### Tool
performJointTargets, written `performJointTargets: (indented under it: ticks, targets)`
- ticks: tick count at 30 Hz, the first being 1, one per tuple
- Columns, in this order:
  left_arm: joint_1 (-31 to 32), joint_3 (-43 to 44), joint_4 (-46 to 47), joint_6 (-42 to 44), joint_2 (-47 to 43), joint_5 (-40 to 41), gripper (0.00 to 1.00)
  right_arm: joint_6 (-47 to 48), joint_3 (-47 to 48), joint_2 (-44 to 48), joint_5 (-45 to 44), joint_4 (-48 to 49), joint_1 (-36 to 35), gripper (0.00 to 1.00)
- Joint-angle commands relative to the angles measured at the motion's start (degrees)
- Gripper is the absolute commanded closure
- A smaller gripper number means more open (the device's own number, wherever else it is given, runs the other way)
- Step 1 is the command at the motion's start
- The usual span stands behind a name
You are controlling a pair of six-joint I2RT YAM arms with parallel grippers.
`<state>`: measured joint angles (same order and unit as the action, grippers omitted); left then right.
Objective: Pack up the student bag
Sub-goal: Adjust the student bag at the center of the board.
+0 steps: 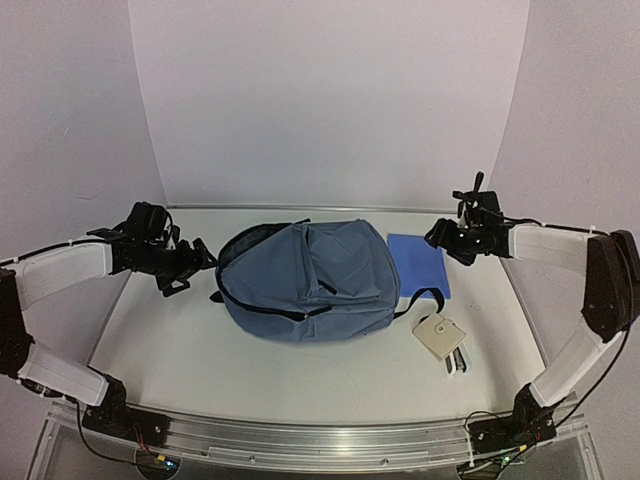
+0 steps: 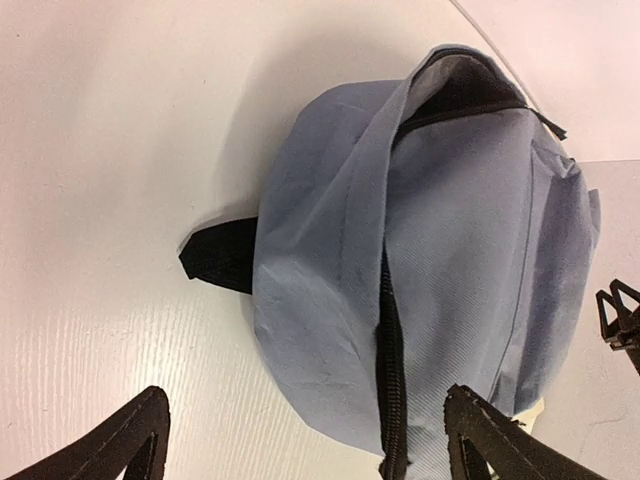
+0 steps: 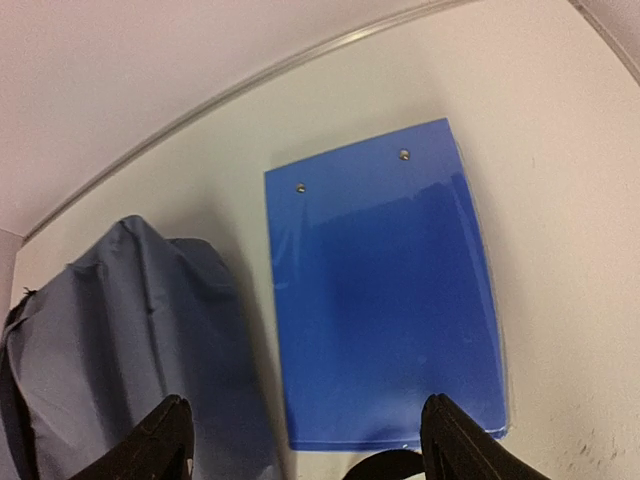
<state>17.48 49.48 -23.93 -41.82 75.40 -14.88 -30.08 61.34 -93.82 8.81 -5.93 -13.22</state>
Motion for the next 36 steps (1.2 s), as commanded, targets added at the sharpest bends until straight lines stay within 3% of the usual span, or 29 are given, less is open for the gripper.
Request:
performJointTargets:
  ticks: [1, 14, 16, 27, 31, 36]
  targets:
    - [-2.01, 3.39, 4.45, 2.91, 3.25, -2.15, 0.08, 4.31, 6.17, -7.47, 8.85, 1.89, 4.52, 0.30]
    - [-3.28, 9.79, 8.87, 6.56, 15.82, -7.79, 0.09, 9.49, 16.06, -23.17, 14.21, 1.75, 12.22, 0.33]
    - [-3.31, 11.20, 8.38, 7.08, 18.06, -7.61, 0.12, 10.15, 16.97, -24.57, 14.48, 1.70, 12.68, 0.34]
    - [-5.04, 10.82, 7.56, 3.88, 19.00, -1.84, 0.88, 14.42, 20.57, -29.80, 22.76, 1.54, 12.78, 0.48]
    - [-8.57, 6.15, 8.02, 1.13, 14.31, -0.41, 0.98, 15.24, 22.23, -31.44, 24.65, 1.53, 12.81, 0.56]
    - [-12.77, 1.42, 7.26, 0.68, 7.92, -0.29, 1.00, 15.49, 24.21, -33.11, 25.54, 1.45, 14.58, 0.58]
